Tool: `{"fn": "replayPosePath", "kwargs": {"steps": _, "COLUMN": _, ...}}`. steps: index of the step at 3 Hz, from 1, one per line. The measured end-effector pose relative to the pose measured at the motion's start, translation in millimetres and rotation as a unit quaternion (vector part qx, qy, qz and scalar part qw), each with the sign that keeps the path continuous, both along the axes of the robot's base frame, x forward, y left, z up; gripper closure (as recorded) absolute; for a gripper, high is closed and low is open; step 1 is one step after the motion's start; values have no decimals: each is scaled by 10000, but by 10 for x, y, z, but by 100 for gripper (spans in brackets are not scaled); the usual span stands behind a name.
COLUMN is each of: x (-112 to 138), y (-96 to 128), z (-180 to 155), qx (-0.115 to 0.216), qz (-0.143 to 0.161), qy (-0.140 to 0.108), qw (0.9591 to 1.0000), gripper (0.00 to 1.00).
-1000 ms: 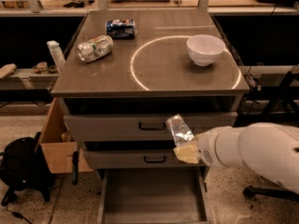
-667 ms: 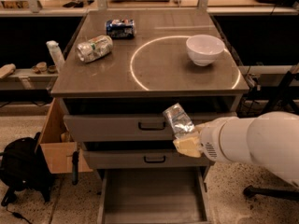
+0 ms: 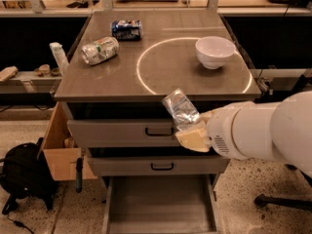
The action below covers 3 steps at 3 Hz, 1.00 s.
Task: Pick redbull can from bottom drawer and place on counter
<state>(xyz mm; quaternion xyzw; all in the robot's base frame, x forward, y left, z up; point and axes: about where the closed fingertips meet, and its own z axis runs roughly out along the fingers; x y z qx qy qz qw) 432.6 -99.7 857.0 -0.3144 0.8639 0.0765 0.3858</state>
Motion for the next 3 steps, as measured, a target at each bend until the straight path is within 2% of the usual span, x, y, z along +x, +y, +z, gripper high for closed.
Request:
{"fn": "replayPosePath", "kwargs": {"steps": 1, "x": 80, "y": 166, "z": 244, "qx": -37, "qz": 186, "qy": -162, "qw": 9997, "gripper": 100}}
{"fn": "replayPosePath", "kwargs": {"steps": 2, "x": 318, "y": 285, "z": 431, "qx": 17, "qz": 289, "qy": -302, "qw": 9991, "gripper": 100}}
{"fn": "replayPosePath", "kwargs": {"steps": 3, "x": 792, "y": 384, "z": 547, "qx": 35, "qz": 297, "qy": -395, "qw": 9988, "gripper": 100}}
